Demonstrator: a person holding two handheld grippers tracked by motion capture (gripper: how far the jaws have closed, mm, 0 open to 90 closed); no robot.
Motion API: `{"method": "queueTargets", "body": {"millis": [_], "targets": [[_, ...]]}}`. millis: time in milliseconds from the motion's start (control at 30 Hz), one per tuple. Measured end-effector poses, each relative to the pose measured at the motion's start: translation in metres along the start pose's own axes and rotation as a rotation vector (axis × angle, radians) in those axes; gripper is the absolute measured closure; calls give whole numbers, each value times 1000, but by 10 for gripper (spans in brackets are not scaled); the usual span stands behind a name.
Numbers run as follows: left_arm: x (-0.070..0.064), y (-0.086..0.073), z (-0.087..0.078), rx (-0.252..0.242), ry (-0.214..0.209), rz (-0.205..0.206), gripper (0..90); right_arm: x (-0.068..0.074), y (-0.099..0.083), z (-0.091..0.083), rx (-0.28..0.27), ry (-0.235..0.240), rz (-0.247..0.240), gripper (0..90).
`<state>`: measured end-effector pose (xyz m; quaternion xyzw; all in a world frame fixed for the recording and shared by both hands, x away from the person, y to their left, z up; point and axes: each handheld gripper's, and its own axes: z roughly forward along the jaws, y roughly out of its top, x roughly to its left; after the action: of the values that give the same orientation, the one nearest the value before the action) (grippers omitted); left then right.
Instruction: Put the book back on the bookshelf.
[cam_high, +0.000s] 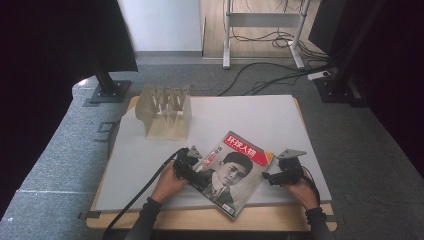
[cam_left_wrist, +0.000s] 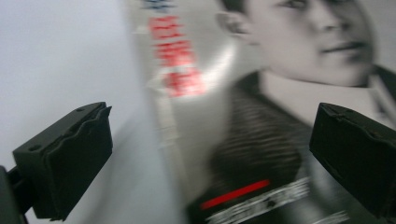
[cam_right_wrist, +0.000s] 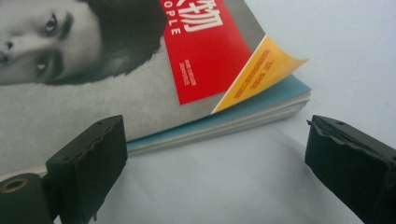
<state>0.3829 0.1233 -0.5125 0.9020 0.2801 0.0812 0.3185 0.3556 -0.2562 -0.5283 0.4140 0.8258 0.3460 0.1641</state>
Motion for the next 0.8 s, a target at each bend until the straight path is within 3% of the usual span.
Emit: {"method": "queueTargets", "body": {"millis": [167, 300, 400, 467, 533, 800], "targets": [[31, -9, -21, -22, 95, -58, 0, 3, -4, 0, 7, 4, -3, 55], [46, -18, -20, -1, 150, -106, 0, 4, -5, 0, 4, -3, -8, 47], [47, -25, -10, 28, 150, -90, 0, 3, -4, 2, 6, -8, -9, 20], [48, -28, -9, 5, 122, -109, 0, 3, -4, 3, 4, -14, -6, 16], [44, -30, -9, -19, 116, -102, 0, 3, -4, 3, 3, -19, -5, 15], [30, -34, -9, -43, 116, -90, 0, -8, 5, 12, 7, -63, 29, 0]]}}
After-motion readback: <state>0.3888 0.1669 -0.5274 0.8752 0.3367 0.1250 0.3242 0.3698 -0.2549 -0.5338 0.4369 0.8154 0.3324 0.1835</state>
